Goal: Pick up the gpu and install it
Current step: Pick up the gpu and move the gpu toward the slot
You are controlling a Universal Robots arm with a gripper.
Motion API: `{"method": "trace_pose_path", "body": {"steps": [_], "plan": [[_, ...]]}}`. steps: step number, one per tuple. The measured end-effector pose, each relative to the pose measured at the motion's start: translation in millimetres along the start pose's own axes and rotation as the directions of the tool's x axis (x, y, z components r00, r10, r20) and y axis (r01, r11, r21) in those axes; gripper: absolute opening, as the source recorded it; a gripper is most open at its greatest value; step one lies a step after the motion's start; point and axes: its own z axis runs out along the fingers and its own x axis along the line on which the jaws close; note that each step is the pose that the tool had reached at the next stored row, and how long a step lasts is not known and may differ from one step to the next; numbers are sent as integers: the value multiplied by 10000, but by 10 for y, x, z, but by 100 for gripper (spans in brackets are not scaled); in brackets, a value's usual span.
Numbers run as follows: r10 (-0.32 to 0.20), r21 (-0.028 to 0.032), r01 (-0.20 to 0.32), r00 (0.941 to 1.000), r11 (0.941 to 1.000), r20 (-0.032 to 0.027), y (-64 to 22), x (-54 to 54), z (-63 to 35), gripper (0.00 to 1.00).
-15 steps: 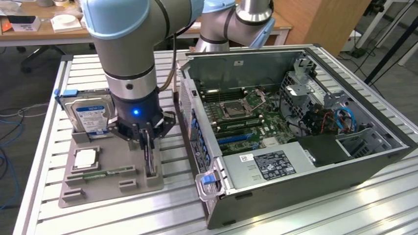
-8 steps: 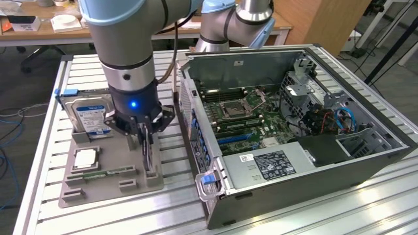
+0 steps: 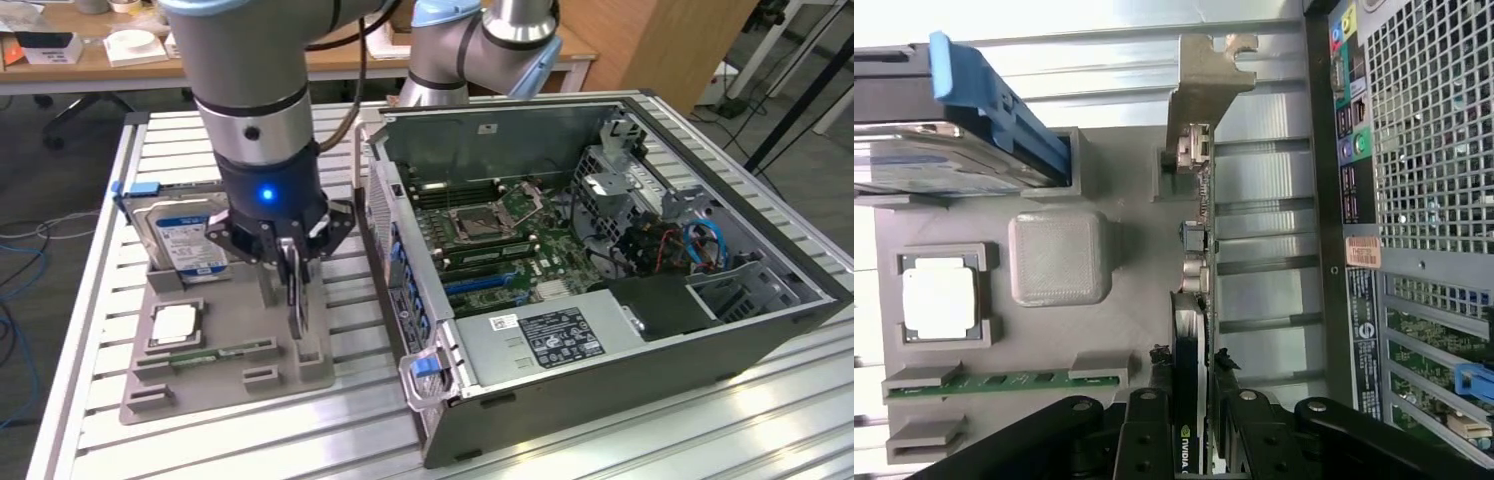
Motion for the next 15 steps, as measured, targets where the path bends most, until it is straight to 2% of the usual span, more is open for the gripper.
{"method": "trace_pose_path", "body": {"steps": [5, 15], "plan": [[1, 0, -1, 10000, 10000, 0, 4, -3, -118, 26], [8, -3, -8, 10000, 10000, -13, 23, -14, -555, 26]]}}
